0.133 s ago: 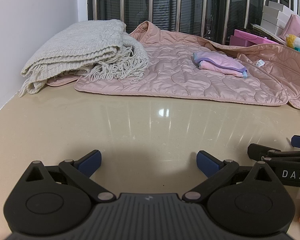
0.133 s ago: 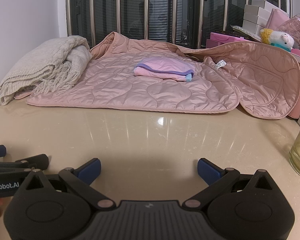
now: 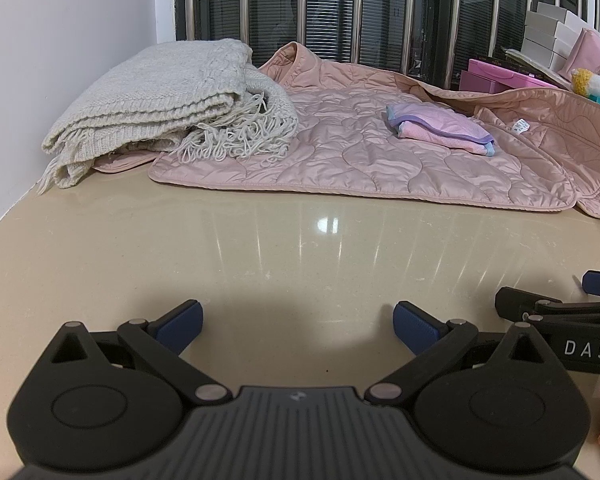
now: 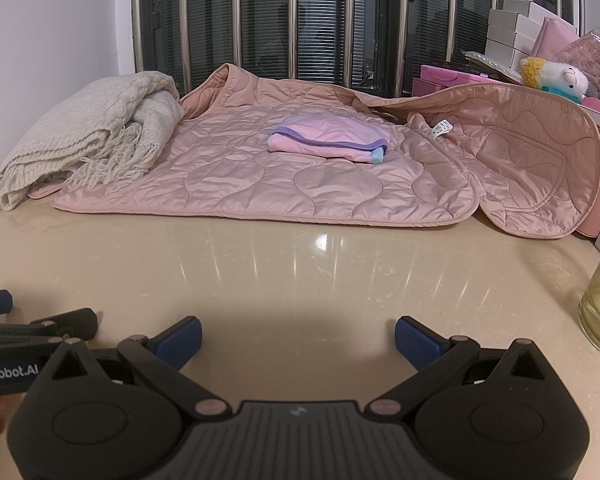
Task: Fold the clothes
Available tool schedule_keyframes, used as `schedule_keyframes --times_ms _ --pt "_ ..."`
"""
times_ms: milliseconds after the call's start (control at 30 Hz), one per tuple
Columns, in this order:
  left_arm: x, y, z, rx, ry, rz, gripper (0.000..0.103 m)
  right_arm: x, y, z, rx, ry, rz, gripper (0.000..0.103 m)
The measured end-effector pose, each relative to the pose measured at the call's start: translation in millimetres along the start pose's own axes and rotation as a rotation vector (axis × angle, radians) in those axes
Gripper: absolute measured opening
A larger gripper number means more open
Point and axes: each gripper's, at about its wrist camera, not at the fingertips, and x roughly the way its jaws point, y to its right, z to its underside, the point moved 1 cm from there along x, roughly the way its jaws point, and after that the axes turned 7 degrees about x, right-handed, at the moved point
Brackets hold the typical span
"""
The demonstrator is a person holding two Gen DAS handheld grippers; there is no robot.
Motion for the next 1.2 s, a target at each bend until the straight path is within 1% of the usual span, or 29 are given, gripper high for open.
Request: schedule_keyframes --times_ms 933,1200 --pt "0.1 0.5 -0.7 -0.001 0.000 0.001 0.102 -0.1 0.3 0.0 0.000 0.000 0.000 0.103" --pt "-2.0 5.9 -3.2 -0.001 0.000 0.001 0.102 -0.5 1.0 0.3 0.000 0.000 0.000 0.103"
